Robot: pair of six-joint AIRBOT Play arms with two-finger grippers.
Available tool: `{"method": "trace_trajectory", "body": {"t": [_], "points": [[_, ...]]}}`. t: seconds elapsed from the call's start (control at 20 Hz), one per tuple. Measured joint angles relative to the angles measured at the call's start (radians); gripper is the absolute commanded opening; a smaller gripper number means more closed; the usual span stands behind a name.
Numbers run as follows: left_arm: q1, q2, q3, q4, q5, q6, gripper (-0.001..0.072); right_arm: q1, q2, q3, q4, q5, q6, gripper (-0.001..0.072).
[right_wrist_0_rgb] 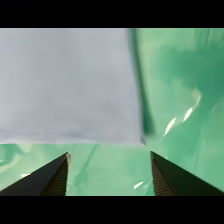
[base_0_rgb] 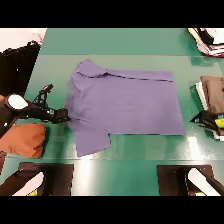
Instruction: Fold the shirts.
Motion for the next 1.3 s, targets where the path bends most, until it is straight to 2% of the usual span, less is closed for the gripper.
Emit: {"method": "trace_trajectory", "body": {"t": [0.05, 0.25, 0.45, 0.5, 0.55, 0.6, 0.65, 0.85, 1.0, 1.3], "points": [[0.000, 0.000, 0.011, 0.000, -0.003, 0.003, 0.0025, -0.040, -0.006, -0.040, 0.005, -0.006, -0.001, 0.0441], [0.000, 0.000, 0.031, -0.003, 0.008, 0.010, 0.0025, -0.107, -0.063, -0.163, 0.053, -0.060, -0.013, 0.0441], [0.000, 0.000, 0.036, -0.004, 0.015, 0.013, 0.0025, -0.063, -0.138, -0.194, 0.096, -0.121, -0.017, 0.0422], [0.000, 0.000, 0.037, -0.005, 0.016, 0.013, 0.0025, -0.044, -0.153, -0.192, 0.107, -0.127, -0.016, 0.0334], [0.000, 0.000, 0.037, -0.005, 0.018, 0.013, 0.0024, -0.023, -0.169, -0.185, 0.110, -0.144, -0.017, 0.0157], [0.000, 0.000, 0.038, -0.005, 0.017, 0.013, 0.0024, -0.001, -0.182, -0.178, 0.107, -0.165, -0.017, 0.0049], [0.000, 0.000, 0.038, -0.005, 0.016, 0.014, 0.0024, 0.019, -0.188, -0.170, 0.101, -0.177, -0.018, 0.0016], [0.000, 0.042, 0.059, -0.004, 0.011, 0.025, 0.0024, 0.099, -0.153, -0.119, 0.106, -0.192, -0.021, 0.0016], [0.002, 0.125, 0.157, 0.003, 0.002, 0.028, 0.0024, 0.146, -0.062, -0.005, 0.110, -0.188, -0.021, 0.0015], [0.002, 0.248, 0.655, 0.015, -0.021, 0.037, 0.0025, 0.205, 0.134, 0.458, 0.114, -0.233, -0.020, 0.0016]]}}
